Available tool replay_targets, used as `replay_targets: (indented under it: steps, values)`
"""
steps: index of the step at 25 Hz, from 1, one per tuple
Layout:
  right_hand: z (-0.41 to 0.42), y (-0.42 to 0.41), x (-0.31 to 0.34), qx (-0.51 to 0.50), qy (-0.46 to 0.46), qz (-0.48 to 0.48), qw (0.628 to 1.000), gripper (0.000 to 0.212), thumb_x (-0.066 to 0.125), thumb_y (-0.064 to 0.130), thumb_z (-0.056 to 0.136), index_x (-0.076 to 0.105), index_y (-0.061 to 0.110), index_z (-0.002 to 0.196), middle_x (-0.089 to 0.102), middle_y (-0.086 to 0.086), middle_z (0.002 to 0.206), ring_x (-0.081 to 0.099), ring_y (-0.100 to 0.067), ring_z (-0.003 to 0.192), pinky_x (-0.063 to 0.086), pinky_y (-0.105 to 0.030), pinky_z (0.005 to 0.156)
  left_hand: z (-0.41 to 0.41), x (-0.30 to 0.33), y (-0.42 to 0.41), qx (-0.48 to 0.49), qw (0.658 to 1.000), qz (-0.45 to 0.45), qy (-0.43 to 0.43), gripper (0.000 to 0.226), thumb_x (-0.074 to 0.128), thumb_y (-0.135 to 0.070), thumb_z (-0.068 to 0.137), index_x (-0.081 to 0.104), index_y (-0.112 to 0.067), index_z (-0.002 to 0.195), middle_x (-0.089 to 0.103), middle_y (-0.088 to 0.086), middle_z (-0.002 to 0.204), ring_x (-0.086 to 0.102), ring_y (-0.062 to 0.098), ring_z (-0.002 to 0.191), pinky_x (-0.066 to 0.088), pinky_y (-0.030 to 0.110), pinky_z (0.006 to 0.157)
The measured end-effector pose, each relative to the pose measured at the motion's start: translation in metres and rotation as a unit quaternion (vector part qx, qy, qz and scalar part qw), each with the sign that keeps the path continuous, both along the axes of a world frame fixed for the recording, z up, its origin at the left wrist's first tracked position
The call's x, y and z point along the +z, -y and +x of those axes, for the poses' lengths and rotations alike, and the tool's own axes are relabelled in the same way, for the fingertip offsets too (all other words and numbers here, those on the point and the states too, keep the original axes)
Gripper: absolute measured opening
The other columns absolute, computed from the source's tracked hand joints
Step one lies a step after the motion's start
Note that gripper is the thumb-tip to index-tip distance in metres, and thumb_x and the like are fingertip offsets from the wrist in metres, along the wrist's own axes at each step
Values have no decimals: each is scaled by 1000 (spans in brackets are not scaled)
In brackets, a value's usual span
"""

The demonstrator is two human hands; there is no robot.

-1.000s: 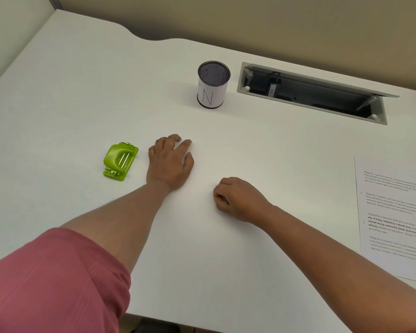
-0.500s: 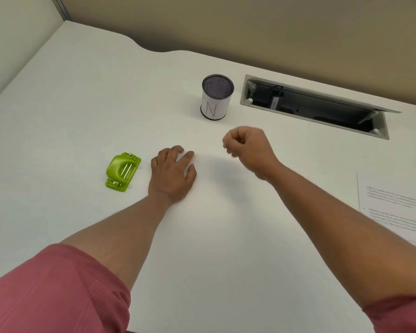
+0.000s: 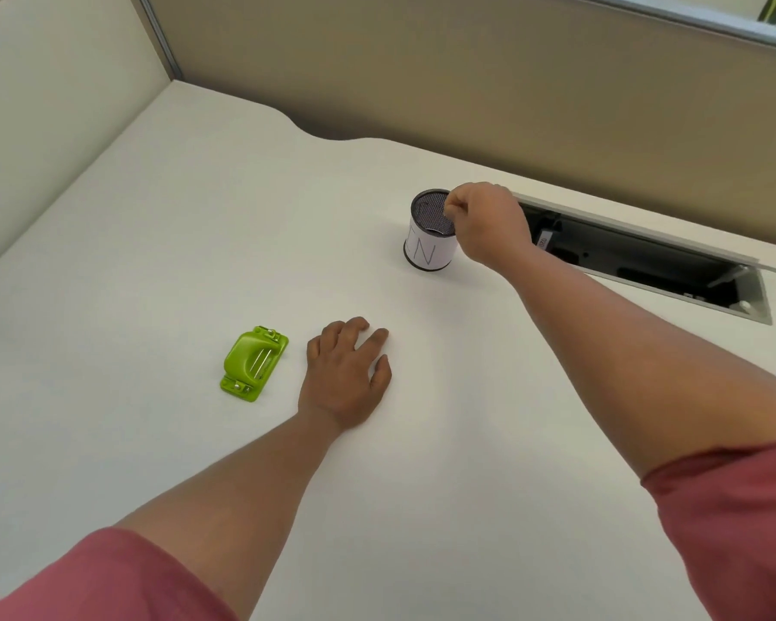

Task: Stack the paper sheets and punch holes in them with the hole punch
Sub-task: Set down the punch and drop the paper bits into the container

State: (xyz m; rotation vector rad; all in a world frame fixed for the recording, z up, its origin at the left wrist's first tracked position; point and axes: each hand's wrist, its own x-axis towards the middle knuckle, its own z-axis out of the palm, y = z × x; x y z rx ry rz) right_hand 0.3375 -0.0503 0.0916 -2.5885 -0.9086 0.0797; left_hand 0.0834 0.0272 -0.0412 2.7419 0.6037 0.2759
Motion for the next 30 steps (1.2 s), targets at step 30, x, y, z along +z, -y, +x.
replay_targets:
  steps: [30]
  values:
    - [-56,52,-18,-175,-275,328,887,9,66,15,90,67,24,91,68,2,87,59,-10,74,48,-25,65,0,3,1,-8,1000,2,-11,42,51,-38,93,62,-24,131,55,5,136,45,33,127,32,47,100]
